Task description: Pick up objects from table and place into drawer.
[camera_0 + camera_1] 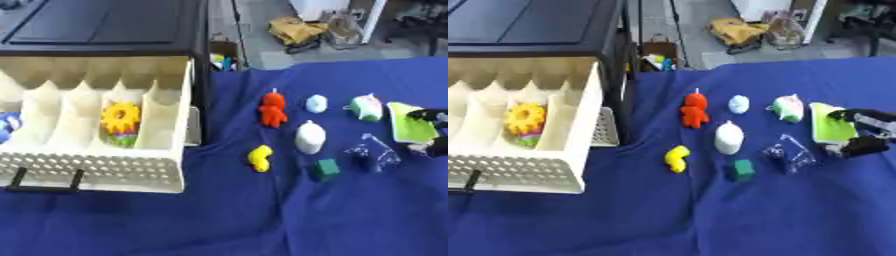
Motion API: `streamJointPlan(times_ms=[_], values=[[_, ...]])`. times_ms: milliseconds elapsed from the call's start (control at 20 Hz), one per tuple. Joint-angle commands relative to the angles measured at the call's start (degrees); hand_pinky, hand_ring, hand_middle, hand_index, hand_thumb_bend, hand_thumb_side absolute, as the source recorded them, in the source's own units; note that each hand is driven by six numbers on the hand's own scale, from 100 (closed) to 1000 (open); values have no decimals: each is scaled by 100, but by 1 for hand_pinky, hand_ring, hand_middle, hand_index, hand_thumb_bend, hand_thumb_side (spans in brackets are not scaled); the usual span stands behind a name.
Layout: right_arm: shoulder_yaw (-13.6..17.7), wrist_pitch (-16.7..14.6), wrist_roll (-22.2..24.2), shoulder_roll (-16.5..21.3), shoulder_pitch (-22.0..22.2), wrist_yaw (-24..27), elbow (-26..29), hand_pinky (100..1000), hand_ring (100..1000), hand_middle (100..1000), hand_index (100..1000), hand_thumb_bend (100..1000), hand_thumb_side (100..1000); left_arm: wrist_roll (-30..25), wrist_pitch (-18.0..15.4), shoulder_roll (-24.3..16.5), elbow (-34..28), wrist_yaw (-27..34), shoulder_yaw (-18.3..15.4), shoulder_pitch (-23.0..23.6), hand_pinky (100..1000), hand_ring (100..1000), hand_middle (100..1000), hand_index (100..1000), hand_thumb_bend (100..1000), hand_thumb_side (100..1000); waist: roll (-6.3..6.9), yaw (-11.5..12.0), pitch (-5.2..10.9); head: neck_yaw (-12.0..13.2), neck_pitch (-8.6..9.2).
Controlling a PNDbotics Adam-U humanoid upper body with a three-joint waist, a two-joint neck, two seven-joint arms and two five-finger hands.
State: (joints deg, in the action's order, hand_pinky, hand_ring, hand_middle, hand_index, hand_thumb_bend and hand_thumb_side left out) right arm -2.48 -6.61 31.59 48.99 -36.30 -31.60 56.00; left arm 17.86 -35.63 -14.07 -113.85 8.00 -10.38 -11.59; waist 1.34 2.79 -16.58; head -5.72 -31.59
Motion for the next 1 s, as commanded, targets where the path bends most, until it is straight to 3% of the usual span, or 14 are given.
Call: streamJointPlan(times_ms=[50,300,600,1000], values=[[-50,-34,131,150,-21,-189,-81,957,1000,982,1000,499,467,-6,3,-60,-74,-4,-5,-39,438,684,577,793,181,963,-1,3,81,-13,78],[-50,-13,5,124,-31,-374,-112,941,1000,960,1000,480,479,-8,11,-48,-74,-10,-4,-44,438,685,576,794,181,962,-5,0,65,-20,90],[-48,197,-575,97,-28,-634,-156,901,1000,869,981,439,488,-7,27,-39,-74,-26,-2,-49,437,685,574,794,181,962,-14,-3,54,-23,102],[-83,306,-988,65,-20,-698,-250,888,992,836,946,387,501,-5,30,-32,-74,-40,-1,-42,437,687,574,794,183,962,-10,7,53,-31,130]])
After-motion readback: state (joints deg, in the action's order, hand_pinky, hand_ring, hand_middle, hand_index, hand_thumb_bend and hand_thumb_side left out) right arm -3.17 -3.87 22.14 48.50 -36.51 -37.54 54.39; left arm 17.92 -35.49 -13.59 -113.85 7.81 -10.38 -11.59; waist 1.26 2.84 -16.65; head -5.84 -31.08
